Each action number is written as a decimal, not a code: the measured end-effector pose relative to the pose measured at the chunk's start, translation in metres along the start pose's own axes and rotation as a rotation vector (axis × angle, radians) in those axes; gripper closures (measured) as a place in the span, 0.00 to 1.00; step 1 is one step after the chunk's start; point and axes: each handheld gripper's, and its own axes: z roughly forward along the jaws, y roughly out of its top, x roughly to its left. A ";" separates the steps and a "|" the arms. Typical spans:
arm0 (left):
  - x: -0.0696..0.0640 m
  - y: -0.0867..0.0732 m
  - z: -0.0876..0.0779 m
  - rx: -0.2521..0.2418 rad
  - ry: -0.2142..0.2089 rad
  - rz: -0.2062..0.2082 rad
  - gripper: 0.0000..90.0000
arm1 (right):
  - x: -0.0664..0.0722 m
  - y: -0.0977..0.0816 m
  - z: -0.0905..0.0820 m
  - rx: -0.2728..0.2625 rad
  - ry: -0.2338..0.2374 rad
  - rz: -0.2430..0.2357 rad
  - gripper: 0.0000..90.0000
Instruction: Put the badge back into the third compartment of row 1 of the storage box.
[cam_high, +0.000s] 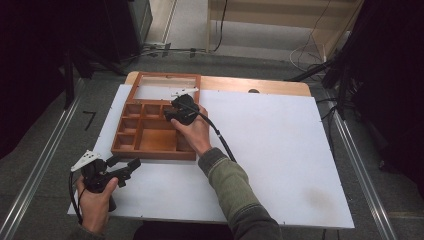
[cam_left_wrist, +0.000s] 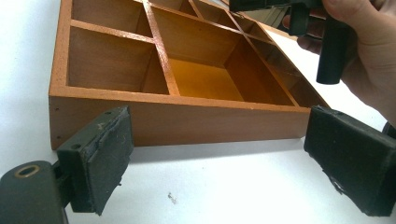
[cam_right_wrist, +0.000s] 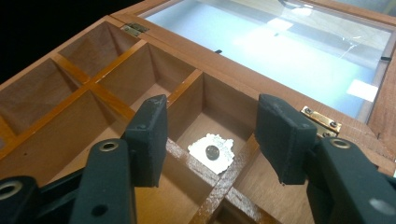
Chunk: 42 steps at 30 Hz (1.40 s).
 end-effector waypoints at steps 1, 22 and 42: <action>0.000 0.000 0.000 0.000 0.000 0.000 0.09 | 0.000 0.000 -0.001 0.002 0.002 0.000 0.46; -0.002 -0.002 0.002 0.013 0.001 0.015 0.09 | -0.009 -0.027 -0.049 -0.016 0.055 -0.014 0.36; -0.004 -0.003 0.004 0.022 0.001 0.021 0.09 | -0.033 -0.073 -0.107 -0.011 0.047 -0.025 0.33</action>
